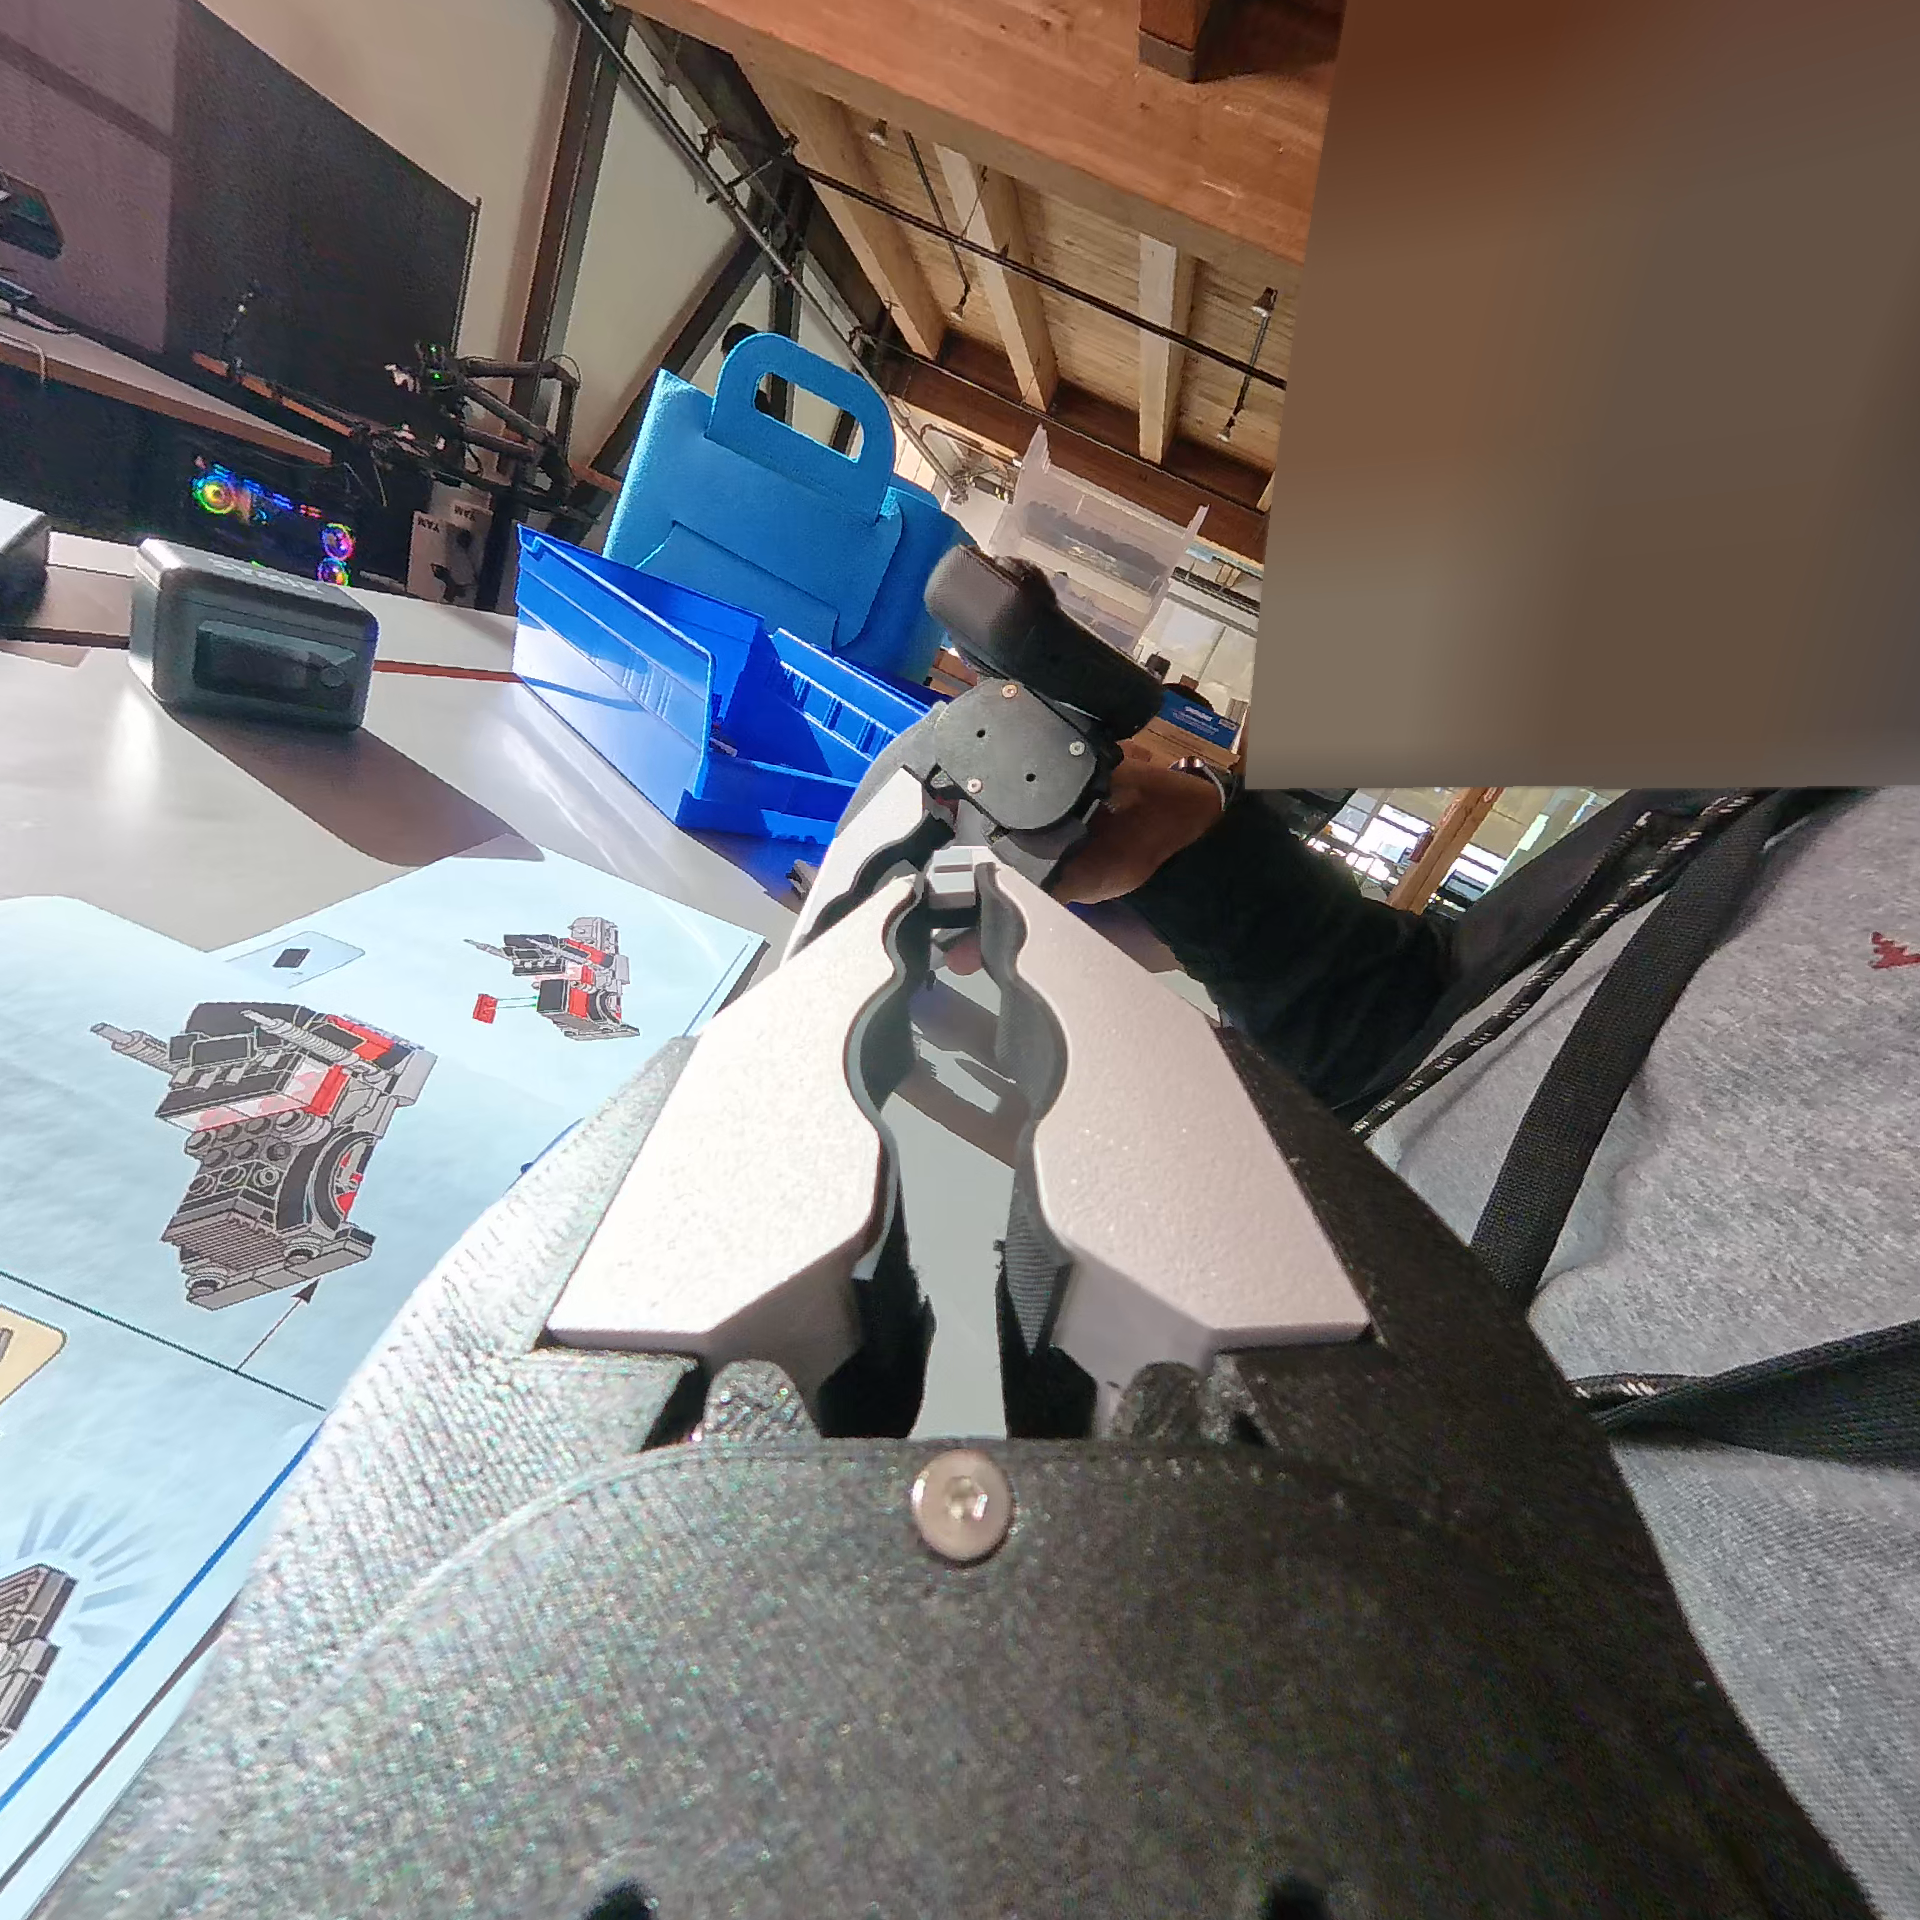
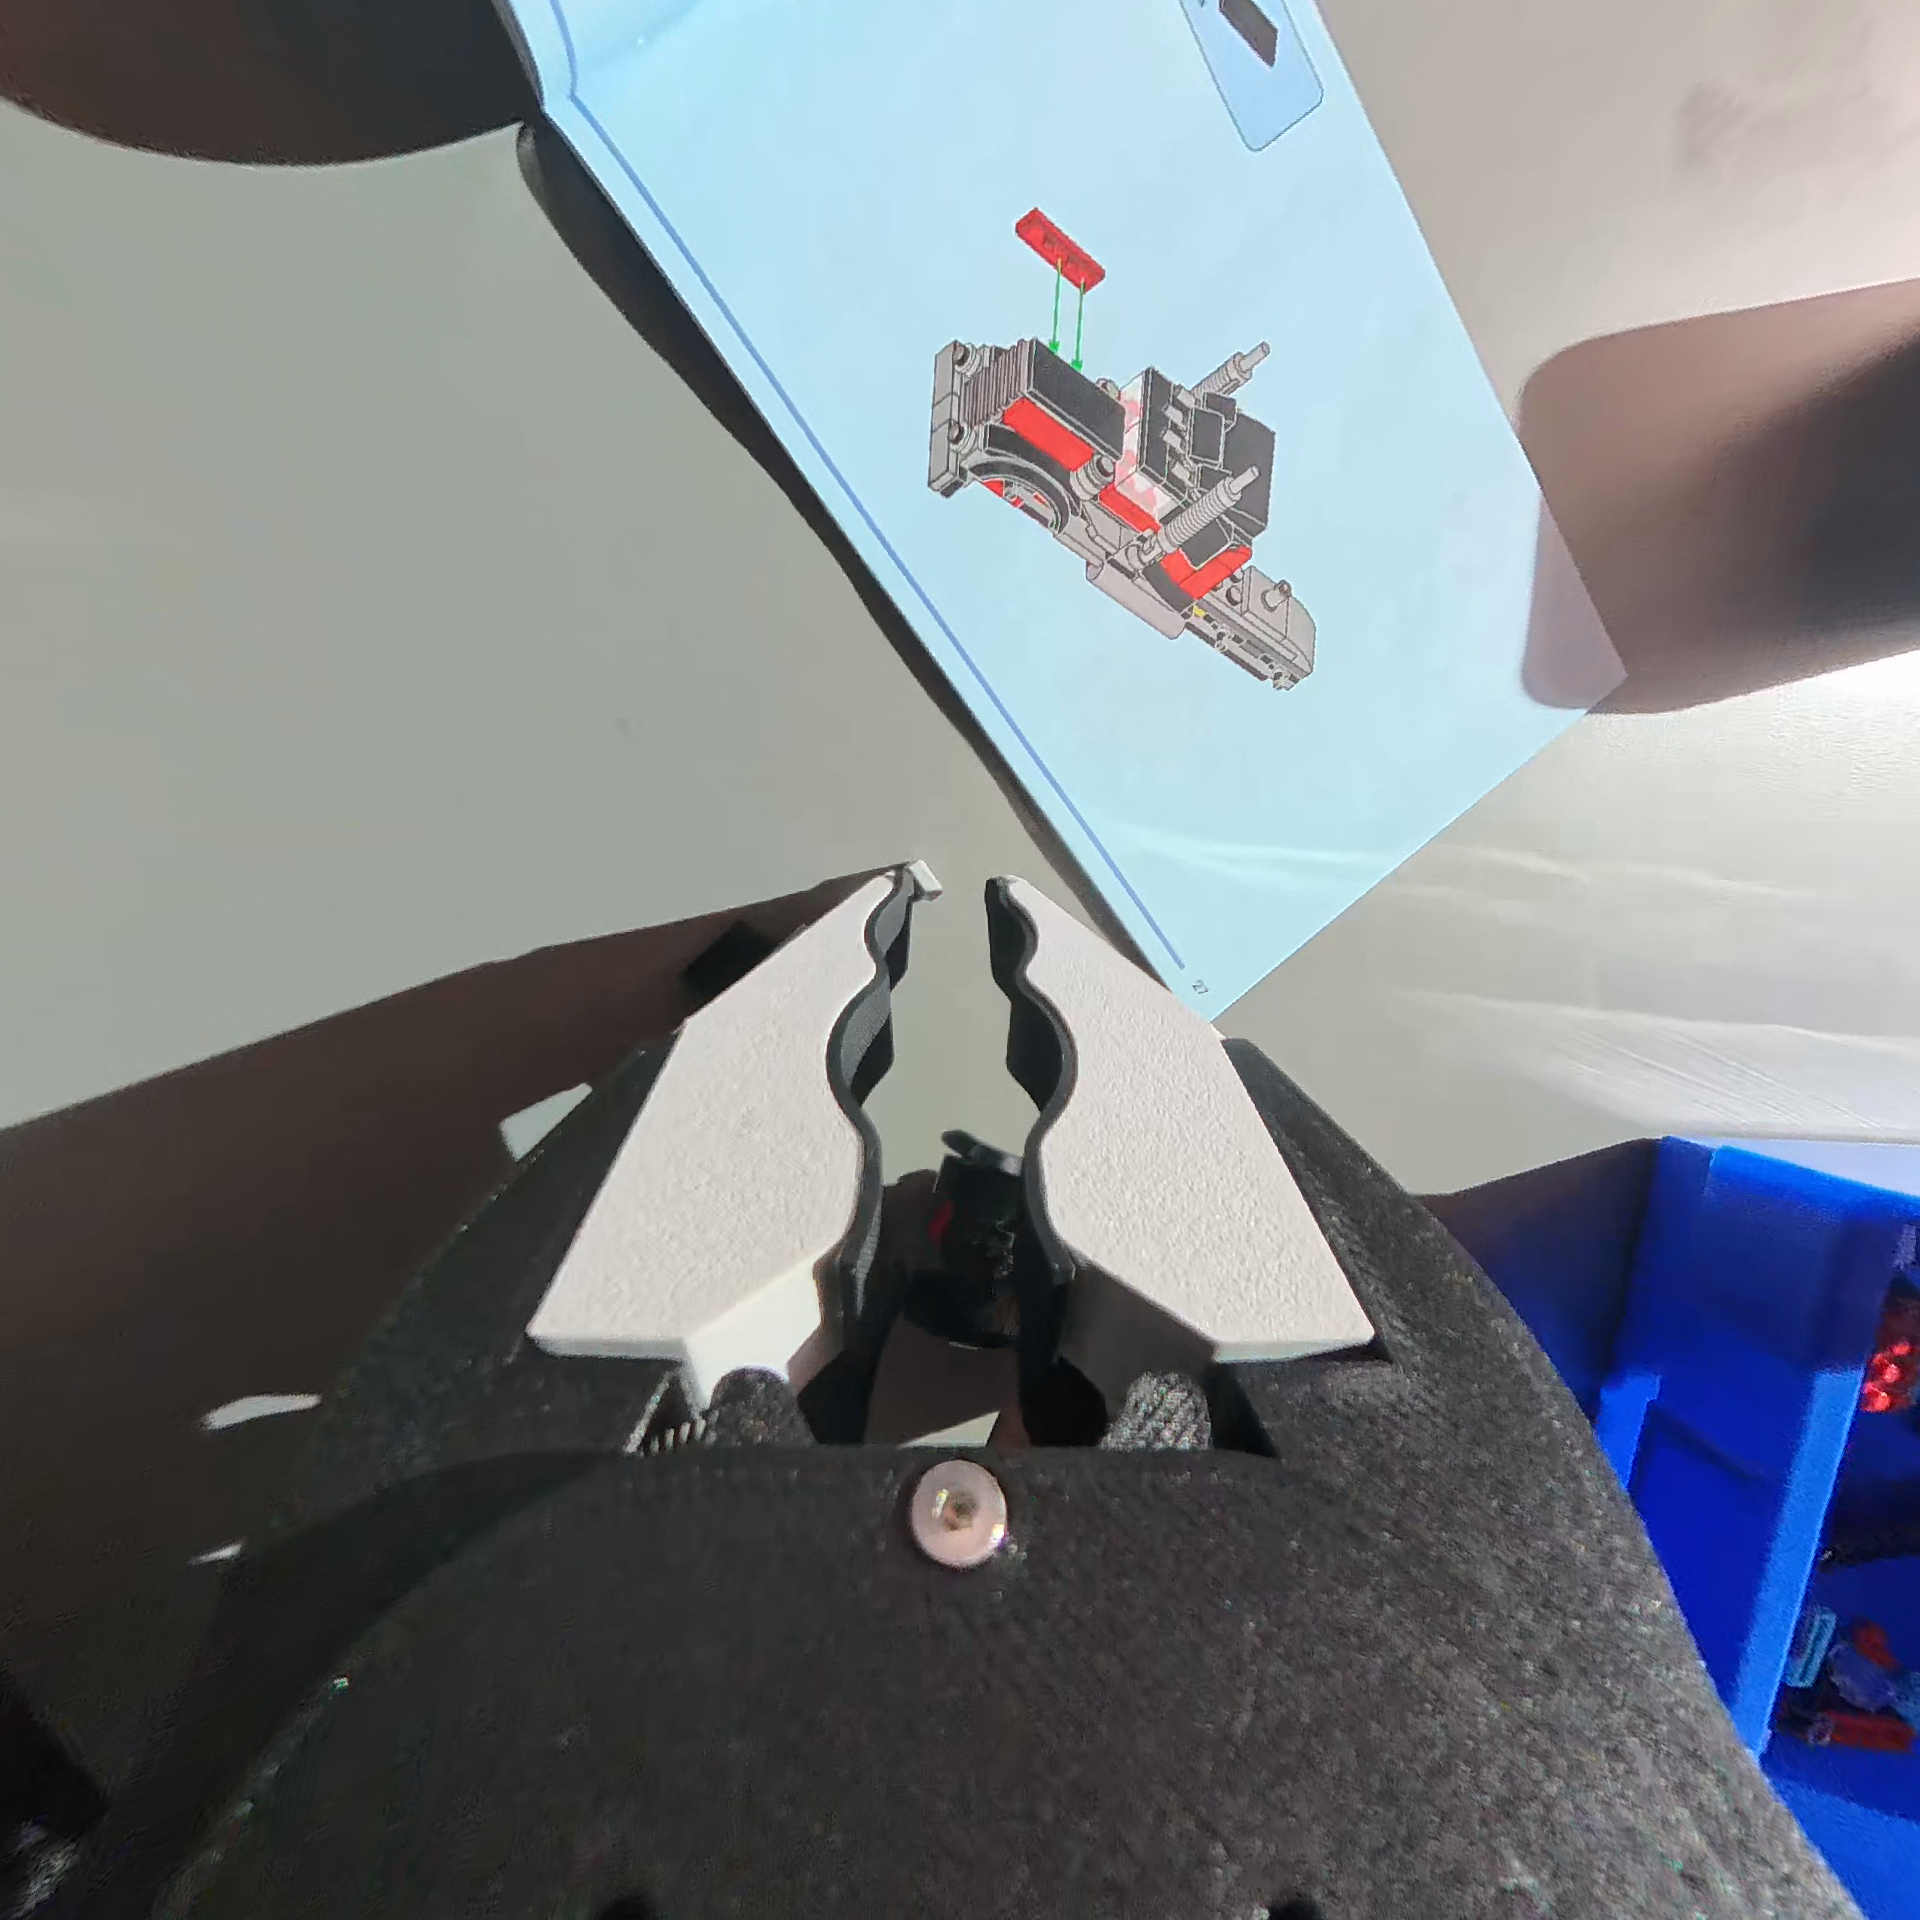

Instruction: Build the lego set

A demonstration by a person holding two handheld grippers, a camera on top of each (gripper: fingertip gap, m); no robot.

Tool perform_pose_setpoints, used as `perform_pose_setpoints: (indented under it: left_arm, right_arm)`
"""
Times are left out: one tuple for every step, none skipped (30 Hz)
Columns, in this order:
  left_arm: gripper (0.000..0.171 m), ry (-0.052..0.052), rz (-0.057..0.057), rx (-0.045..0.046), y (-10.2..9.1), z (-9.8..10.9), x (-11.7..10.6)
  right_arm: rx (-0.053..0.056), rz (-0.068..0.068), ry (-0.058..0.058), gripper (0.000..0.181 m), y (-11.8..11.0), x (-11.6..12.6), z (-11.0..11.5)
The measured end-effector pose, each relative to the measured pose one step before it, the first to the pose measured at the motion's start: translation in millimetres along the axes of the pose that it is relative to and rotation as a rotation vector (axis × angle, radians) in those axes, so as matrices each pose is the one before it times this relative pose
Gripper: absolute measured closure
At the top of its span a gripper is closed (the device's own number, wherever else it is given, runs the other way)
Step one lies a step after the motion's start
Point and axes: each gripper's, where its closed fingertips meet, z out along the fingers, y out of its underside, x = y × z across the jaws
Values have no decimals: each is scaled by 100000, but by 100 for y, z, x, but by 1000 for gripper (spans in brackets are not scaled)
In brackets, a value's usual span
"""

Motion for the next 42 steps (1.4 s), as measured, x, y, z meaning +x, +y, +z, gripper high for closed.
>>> perform_pose_setpoints:
  left_arm:
    - [163,-27,-16,62,-13,-2,-9]
    - [163,-16,-21,55,-10,-10,0]
    - [163,-10,-44,40,-10,-4,-5]
    - [163,-25,-47,26,1,-7,-11]
    - [163,20,-29,3,-2,8,-2]
    - [163,4,-5,1,-3,-14,1]
    - [163,12,6,16,-2,1,1]
    - [163,-3,-19,37,-9,-4,-5]
    - [163,3,-36,85,-6,-10,-1]
    - [163,-24,-58,108,-22,-13,-5]
    - [163,-20,-84,56,-7,-11,-14]
    - [163,3,-40,-79,12,16,-4]
    - [163,15,75,-232,33,20,6]
    - [163,-45,226,-293,38,31,21]
    - [163,-10,337,-246,38,27,38]
    - [163,-51,340,-154,22,19,32]
    - [163,-101,346,-37,8,5,15]
    - [163,-51,444,51,-11,-2,32]
    - [163,-119,422,44,-3,3,14]
    - [163,-79,272,3,-7,-5,10]
    - [163,-36,151,16,-1,1,14]
    - [163,-38,103,29,-12,-4,-2]
    - [163,1,149,-11,3,-1,20]
    - [163,15,196,-51,7,4,12]
    - [163,-6,159,-78,10,9,5]
    - [163,-50,-3,-53,5,11,-20]
    - [163,-21,-170,20,-3,-6,-14]
    - [163,-87,-173,125,-26,-12,-36]
    - [163,-3,-104,66,-8,-10,-10]
    - [163,11,7,-75,13,9,1]
    - [163,5,125,-163,24,17,8]
    - [163,41,186,-159,20,18,26]
    - [163,44,195,-62,14,2,29]
    - [163,71,177,23,-6,-5,21]
    - [163,46,147,56,-9,-10,26]
    - [163,101,177,21,-2,2,32]
    - [163,86,153,-95,17,7,31]
    - [163,59,124,-168,26,10,23]
    - [163,45,101,-115,17,21,16]
    - [163,23,55,-9,6,-1,13]
    - [163,16,-11,34,-9,-4,-4]
    - [163,16,-47,28,-8,-5,-1]
  right_arm:
    - [134,40,360,165,-99,138,54]
    - [224,77,264,165,-118,132,67]
    - [233,280,162,165,-112,121,80]
    - [111,478,310,165,-85,161,108]
    - [-64,475,441,166,-35,173,105]
    - [-84,490,563,166,-21,179,85]
    - [-184,392,445,165,20,142,26]
    - [-18,348,219,166,38,60,-51]
    - [312,728,-218,166,31,-10,-110]
    - [668,1365,-796,166,-3,-107,-145]
    - [877,1868,-1096,166,-16,-166,-138]
    - [709,1633,-1132,166,12,-213,-110]
    - [373,1335,-770,166,37,-179,-62]
    - [180,1316,-363,166,59,-136,-19]
    - [150,1169,-284,165,47,-97,12]
    - [164,1217,-348,165,53,-75,71]
    - [-99,1466,-347,165,83,-36,107]
    - [-259,1343,122,164,92,38,114]
    - [-13,867,678,164,31,107,60]
    - [159,963,290,163,-26,54,11]
    - [58,920,-34,163,-26,22,1]
    - [16,419,-259,163,-29,-48,17]
    - [6,28,-78,163,-45,-66,18]
    - [-74,-347,-176,163,-45,-125,23]
    - [-164,-653,-383,163,-37,-203,23]
    - [-338,-577,-130,163,-13,-177,55]
    - [-583,-606,358,163,34,-101,88]
    - [-611,-740,1090,163,39,11,70]
    - [-679,-454,1040,163,71,55,49]
    - [69,150,450,163,-37,12,13]
    - [149,400,154,163,-8,-7,15]
    - [191,454,215,163,-8,29,9]
    - [120,359,483,163,1,53,1]
    - [2,317,424,163,9,48,-3]
    - [-50,490,247,162,16,30,-4]
    - [-51,542,259,162,16,38,-2]
    - [-54,481,413,162,25,75,-5]
    - [32,500,473,162,4,95,-15]
    - [120,707,339,162,8,87,-36]
    - [209,658,102,162,-14,56,-25]
    - [261,503,-29,162,-12,27,-7]
    - [199,264,-43,162,-20,10,-8]
